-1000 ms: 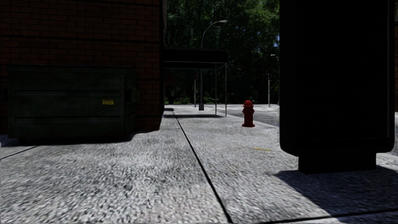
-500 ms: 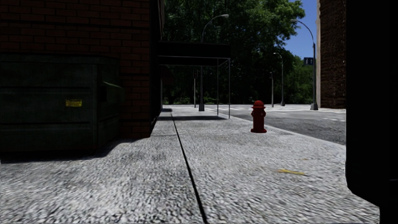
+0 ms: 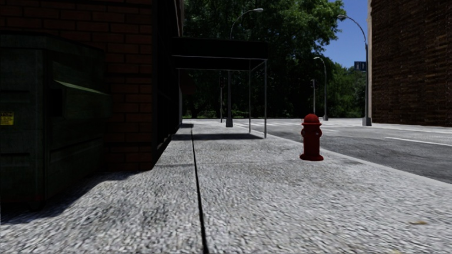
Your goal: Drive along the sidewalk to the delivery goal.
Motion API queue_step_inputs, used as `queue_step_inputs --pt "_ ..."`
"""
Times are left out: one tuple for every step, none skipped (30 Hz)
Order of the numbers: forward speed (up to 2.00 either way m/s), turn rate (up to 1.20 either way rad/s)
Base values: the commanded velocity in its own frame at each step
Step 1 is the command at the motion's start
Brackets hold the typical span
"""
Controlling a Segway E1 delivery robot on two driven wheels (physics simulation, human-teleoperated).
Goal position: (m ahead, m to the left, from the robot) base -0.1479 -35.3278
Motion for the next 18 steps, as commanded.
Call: queue_step_inputs --pt "2.00 0.05" --pt "2.00 0.05" --pt "2.00 0.08" --pt "2.00 0.10" --pt "2.00 0.12" --pt "2.00 0.12" --pt "2.00 0.12" --pt "2.00 0.13" --pt "2.00 0.15" --pt "2.00 0.15" --pt "2.00 0.16" --pt "2.00 0.17" --pt "2.00 0.17" --pt "2.00 0.17" --pt "2.00 0.17" --pt "2.00 0.17" --pt "2.00 0.17" --pt "2.00 0.25"
